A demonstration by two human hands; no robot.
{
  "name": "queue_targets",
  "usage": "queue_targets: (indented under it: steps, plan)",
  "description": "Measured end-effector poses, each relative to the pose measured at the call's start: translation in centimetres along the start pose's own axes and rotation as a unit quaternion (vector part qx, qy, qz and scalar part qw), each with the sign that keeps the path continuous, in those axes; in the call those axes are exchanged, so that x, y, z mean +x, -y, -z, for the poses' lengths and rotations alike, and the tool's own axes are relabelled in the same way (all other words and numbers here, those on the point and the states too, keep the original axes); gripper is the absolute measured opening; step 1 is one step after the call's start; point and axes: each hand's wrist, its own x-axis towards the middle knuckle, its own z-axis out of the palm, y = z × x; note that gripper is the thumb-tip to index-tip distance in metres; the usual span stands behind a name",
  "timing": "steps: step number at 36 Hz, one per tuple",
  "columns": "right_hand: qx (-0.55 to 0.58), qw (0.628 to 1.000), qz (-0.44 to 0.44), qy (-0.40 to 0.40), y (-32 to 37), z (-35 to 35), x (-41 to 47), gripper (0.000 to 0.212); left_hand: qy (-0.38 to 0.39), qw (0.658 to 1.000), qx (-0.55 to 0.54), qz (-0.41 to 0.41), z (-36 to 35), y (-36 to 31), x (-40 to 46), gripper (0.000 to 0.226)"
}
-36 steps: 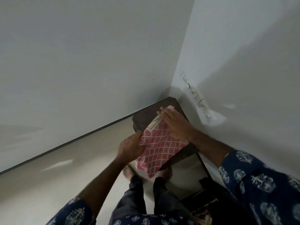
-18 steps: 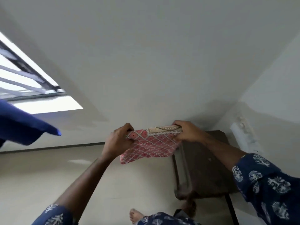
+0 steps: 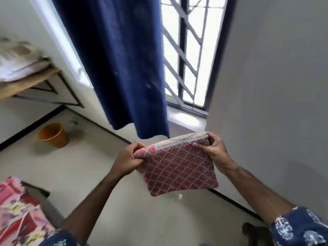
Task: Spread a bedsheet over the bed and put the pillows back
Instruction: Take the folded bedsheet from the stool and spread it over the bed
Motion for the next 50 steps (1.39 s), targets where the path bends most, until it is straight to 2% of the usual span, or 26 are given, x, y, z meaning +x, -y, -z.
queue_targets:
  steps: [5, 8, 10, 14, 17, 20, 22, 26, 28, 30, 33, 38, 43, 45, 47, 50]
  plan:
    - [-0.079, 0.984, 0.023, 0.156, 2.4, -11.2, 4.9, 0.044, 0.007, 0.993, 0.118, -0.025, 5.6, 4.6, 0.3, 0.058]
    - [-0.119, 0.965, 0.046, 0.229, 2.9, -18.3, 7.4, 0.04, -0.003, 0.996, 0.087, 0.004, 7.0, 6.4, 0.7, 0.069]
    - [-0.138, 0.949, 0.068, 0.276, 3.0, -23.0, 9.1, 0.038, -0.046, 0.998, 0.045, 0.026, 8.7, 7.9, 0.9, 0.064]
    - [-0.146, 0.913, 0.105, 0.366, 3.3, -31.5, 13.6, 0.039, -0.166, 0.984, 0.04, 0.048, 14.5, 11.7, 0.6, 0.048]
    - [-0.185, 0.86, 0.108, 0.464, 3.8, -37.1, 18.3, 0.044, -0.223, 0.97, 0.035, 0.089, 19.1, 13.7, 0.4, 0.028]
    - [-0.248, 0.774, 0.124, 0.569, 3.6, -42.7, 23.2, 0.063, -0.283, 0.953, 0.012, 0.111, 23.3, 15.5, 0.0, 0.023]
    - [-0.263, 0.737, 0.126, 0.609, 3.1, -46.1, 25.5, 0.066, -0.326, 0.937, -0.018, 0.125, 25.5, 16.6, -0.4, 0.022]
    - [-0.309, 0.709, 0.189, 0.606, 2.1, -53.9, 27.9, 0.036, -0.394, 0.9, -0.074, 0.171, 27.5, 20.8, -1.2, 0.032]
    - [-0.343, 0.682, 0.225, 0.605, 1.9, -58.3, 28.3, 0.031, -0.42, 0.878, -0.102, 0.204, 28.8, 23.5, -1.4, 0.035]
    - [-0.37, 0.655, 0.254, 0.608, 1.6, -62.7, 28.8, 0.039, -0.44, 0.858, -0.121, 0.237, 30.6, 26.8, -1.6, 0.047]
    - [-0.39, 0.624, 0.31, 0.602, 0.7, -69.3, 29.8, 0.058, -0.447, 0.846, -0.13, 0.261, 34.3, 32.3, -1.8, 0.072]
    - [-0.408, 0.584, 0.353, 0.607, -0.1, -80.6, 31.7, 0.068, -0.447, 0.844, -0.17, 0.243, 42.3, 37.8, -1.6, 0.049]
    - [-0.435, 0.489, 0.444, 0.612, 0.5, -91.5, 32.8, 0.05, -0.467, 0.843, -0.161, 0.215, 51.5, 43.7, -0.7, 0.049]
    - [-0.434, 0.481, 0.455, 0.611, 0.7, -95.2, 33.7, 0.045, -0.489, 0.838, -0.131, 0.206, 54.7, 45.9, -0.1, 0.046]
    - [-0.445, 0.487, 0.439, 0.61, 0.9, -98.7, 35.1, 0.041, -0.514, 0.826, -0.125, 0.196, 57.6, 47.9, 1.0, 0.037]
    - [-0.477, 0.482, 0.363, 0.64, 0.8, -104.2, 38.4, 0.053, -0.524, 0.821, -0.126, 0.19, 62.2, 50.8, 2.8, 0.036]
